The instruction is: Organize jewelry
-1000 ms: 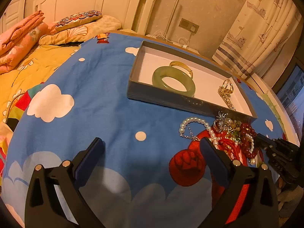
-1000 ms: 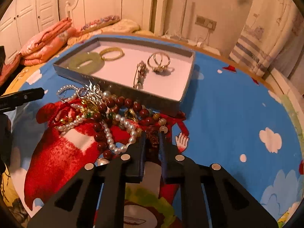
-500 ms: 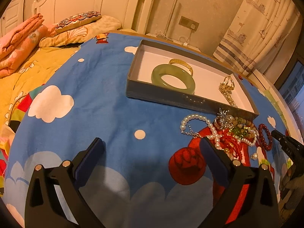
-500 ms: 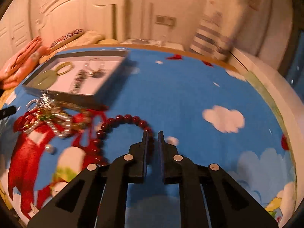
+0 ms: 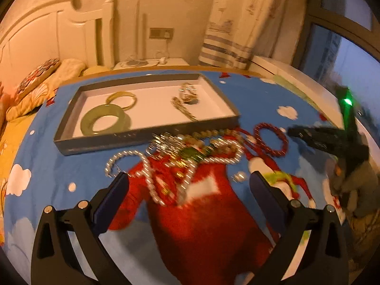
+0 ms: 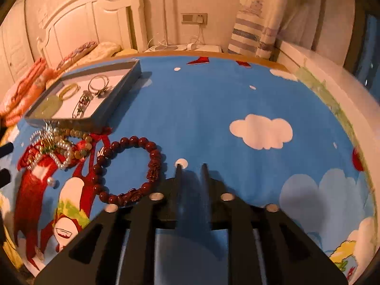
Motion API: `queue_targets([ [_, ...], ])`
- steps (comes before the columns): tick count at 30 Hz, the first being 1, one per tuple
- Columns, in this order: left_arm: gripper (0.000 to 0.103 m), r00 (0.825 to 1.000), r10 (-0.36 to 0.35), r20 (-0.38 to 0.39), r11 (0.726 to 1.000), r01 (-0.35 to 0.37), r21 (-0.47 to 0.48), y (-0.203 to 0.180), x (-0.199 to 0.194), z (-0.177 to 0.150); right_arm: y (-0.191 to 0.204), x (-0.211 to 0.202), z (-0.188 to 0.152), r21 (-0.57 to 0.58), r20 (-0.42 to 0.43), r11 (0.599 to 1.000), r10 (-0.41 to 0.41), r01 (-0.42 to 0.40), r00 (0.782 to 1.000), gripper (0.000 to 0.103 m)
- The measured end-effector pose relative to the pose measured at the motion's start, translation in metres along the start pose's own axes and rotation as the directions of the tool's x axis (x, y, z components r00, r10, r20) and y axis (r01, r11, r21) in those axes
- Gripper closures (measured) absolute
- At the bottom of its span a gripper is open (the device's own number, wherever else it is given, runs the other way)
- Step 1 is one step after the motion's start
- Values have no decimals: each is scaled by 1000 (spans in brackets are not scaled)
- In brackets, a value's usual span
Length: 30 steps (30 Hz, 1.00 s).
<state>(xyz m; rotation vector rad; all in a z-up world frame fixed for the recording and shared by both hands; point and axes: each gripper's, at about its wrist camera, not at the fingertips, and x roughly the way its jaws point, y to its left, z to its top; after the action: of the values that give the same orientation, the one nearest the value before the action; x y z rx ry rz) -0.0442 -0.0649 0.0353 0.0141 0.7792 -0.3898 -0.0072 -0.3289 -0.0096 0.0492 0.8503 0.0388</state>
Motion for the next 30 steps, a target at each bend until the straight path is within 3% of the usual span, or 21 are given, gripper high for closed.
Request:
queue_targets([
  [1, 5, 1000, -1, -2, 999, 1, -33, 8, 4, 6, -1, -1, 0, 7, 7, 1000, 4, -4, 1000, 57],
  [2, 10, 1000, -6, 0, 998, 6, -59, 15, 7, 11, 0, -3, 0, 3, 15, 1000, 6, -6, 1000, 55],
  [3, 12, 1000, -7, 1, 997, 7, -74, 19, 10, 16, 1, -3, 0, -4, 17, 1000, 9, -8, 1000, 55],
  [5, 26, 1000, 8, 1, 996, -8, -94, 27, 20, 29, 3, -3, 0, -15, 16, 1000, 9, -9, 1000, 55],
  [8, 42, 999, 33, -38, 999, -34, -37, 26, 42, 41, 2, -3, 1, -10, 22, 1000, 17, -16, 1000, 55],
  [13, 43, 993, 92, -68, 994, -88, 64, 18, 62, 43, 1, -4, 0, -5, 23, 1000, 27, -27, 999, 55],
  [19, 46, 991, 98, -89, 994, -92, 62, 22, 62, 34, 2, -3, -1, -1, 13, 1000, 31, -31, 999, 53],
  [21, 52, 990, 95, -102, 994, -89, 63, 24, 67, 35, 3, -3, -1, -2, 11, 1000, 27, -27, 1000, 53],
  [26, 74, 991, 5, -131, 999, 0, 43, 25, 75, 35, 1, -2, 0, 7, 15, 999, 40, -40, 999, 47],
  [28, 84, 996, 15, -88, 998, -10, 66, 20, 66, 31, 0, -2, 1, 10, 16, 999, 53, -53, 998, 46],
  [30, 87, 999, 1, -54, 998, 2, 57, 18, 55, 28, 1, -2, 1, 8, 10, 998, 64, -64, 998, 46],
])
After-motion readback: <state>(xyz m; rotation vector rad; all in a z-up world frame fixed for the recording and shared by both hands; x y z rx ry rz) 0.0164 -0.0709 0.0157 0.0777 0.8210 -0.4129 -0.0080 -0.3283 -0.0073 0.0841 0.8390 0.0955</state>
